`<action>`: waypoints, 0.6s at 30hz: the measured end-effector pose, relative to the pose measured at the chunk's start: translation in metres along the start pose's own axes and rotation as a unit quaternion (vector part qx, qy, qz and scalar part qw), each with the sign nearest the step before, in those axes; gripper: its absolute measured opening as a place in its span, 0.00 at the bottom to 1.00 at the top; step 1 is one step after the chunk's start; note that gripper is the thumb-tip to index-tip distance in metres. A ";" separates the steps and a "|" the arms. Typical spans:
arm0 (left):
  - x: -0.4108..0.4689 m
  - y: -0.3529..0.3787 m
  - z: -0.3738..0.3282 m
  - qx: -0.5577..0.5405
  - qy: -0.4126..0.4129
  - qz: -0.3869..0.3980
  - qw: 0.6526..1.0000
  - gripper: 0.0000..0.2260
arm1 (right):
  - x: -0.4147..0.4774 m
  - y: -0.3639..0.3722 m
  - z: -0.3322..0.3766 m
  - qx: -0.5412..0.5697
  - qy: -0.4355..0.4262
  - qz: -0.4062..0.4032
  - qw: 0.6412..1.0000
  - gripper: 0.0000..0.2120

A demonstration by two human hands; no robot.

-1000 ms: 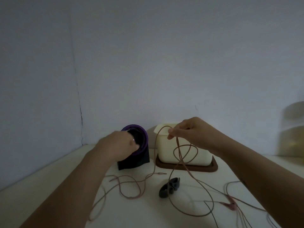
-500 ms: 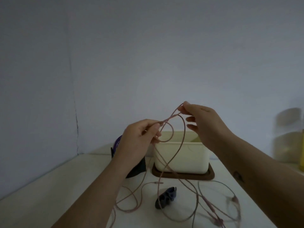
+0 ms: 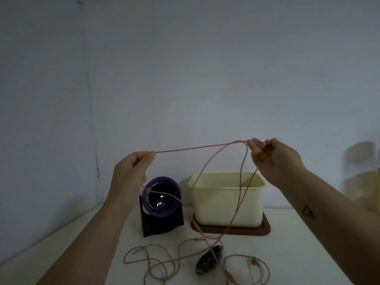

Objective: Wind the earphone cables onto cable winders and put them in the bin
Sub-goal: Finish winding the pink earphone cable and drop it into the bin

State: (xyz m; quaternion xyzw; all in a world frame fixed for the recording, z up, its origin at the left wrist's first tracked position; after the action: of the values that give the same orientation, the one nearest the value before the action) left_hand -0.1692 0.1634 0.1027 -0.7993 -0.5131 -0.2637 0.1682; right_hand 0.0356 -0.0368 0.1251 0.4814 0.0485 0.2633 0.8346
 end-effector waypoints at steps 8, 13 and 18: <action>-0.005 -0.016 0.016 0.207 -0.090 0.255 0.940 0.35 | -0.018 0.038 0.007 -0.169 -0.002 0.136 0.976 0.14; -0.026 0.025 -0.016 0.214 0.011 0.294 0.932 0.20 | -0.034 0.065 -0.006 -0.185 0.031 0.213 0.959 0.14; -0.043 0.055 -0.024 0.156 0.045 0.345 0.925 0.05 | -0.035 0.069 -0.007 -0.110 0.046 0.208 0.971 0.15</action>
State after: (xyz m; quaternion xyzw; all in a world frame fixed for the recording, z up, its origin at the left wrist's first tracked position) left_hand -0.1399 0.0964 0.0962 -0.8779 -0.2326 -0.1419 0.3937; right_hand -0.0237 -0.0205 0.1723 0.3734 -0.0438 0.4569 0.8062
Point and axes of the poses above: each hand's wrist, its own x-axis towards the middle knuckle, its own y-axis out of the palm, z = x × y, the point moved 2 cm from there along x, towards the middle knuckle, and after that the axes turned 5 degrees about x, right-handed, at the moved point
